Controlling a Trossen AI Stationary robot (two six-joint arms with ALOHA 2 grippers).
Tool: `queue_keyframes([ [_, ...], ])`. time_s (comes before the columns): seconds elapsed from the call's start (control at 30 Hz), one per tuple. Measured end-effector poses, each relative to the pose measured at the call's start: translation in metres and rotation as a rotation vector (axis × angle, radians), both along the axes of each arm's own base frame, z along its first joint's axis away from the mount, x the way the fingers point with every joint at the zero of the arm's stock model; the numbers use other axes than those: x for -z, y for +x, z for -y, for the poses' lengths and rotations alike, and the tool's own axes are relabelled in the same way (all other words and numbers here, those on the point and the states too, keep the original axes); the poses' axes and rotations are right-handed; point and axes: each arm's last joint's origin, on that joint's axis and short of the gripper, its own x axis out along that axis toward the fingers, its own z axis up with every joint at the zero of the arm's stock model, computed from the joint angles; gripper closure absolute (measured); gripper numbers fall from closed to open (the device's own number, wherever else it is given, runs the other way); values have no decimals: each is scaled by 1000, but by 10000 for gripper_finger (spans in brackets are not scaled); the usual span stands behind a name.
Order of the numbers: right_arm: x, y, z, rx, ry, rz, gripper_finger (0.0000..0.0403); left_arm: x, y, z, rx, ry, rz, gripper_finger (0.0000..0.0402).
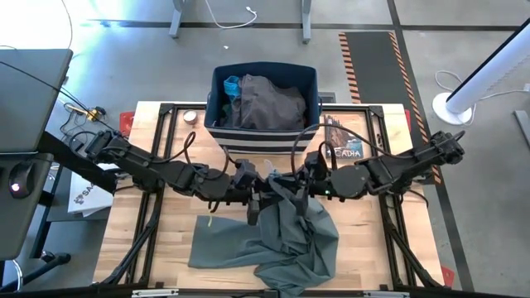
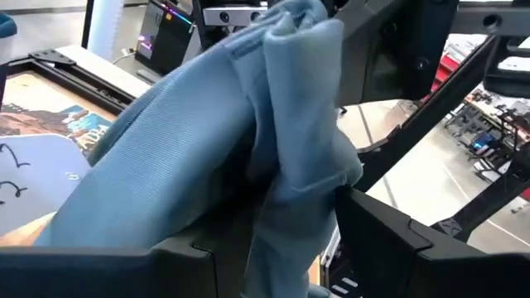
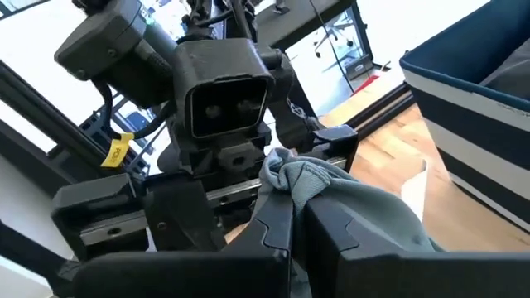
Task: Sort clothes
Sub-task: Fold the blue pants
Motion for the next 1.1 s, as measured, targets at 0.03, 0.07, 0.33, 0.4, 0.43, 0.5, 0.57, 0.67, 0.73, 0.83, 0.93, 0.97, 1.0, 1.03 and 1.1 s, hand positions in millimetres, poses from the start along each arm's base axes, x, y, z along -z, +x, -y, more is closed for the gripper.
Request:
queue_keyframes([
  [0.03,0,1,1,2,1,0,398,0,0,0,-3,2,-3,232],
  [0.07,0,1,3,-5,5,-2,398,1,0,0,-8,5,-7,232],
  [0.33,0,3,7,-2,22,-4,398,2,2,-8,-70,16,-15,232],
  [0.4,0,3,7,-2,19,-5,398,2,2,-11,-77,2,-14,232],
  [0.43,0,3,7,-2,17,-5,398,2,3,-12,-83,-5,-13,232],
  [0.5,0,3,8,-1,10,-6,398,2,3,-13,-88,-7,-13,232],
  [0.57,0,4,9,4,-3,-7,398,2,3,-14,-88,-8,-13,232],
  [0.67,0,5,12,11,-3,-6,398,2,4,-15,-83,-9,-19,232],
  [0.73,-1,5,13,5,-2,-2,398,3,4,-17,-85,-15,-28,232],
  [0.83,-1,7,17,-13,-10,1,398,4,5,-21,-100,-43,-30,232],
  [0.93,-2,8,18,-15,-9,5,398,4,6,-24,-99,-57,-34,232],
  [0.97,-2,8,18,-21,-7,5,398,4,6,-24,-99,-56,-37,232],
  [1.0,-2,8,18,-29,-5,5,398,4,6,-24,-100,-56,-40,232],
  [1.03,-2,8,18,-38,-3,4,398,5,6,-24,-99,-55,-43,232],
  [1.1,-2,8,17,-46,-4,3,398,5,5,-24,-97,-54,-48,232],
])
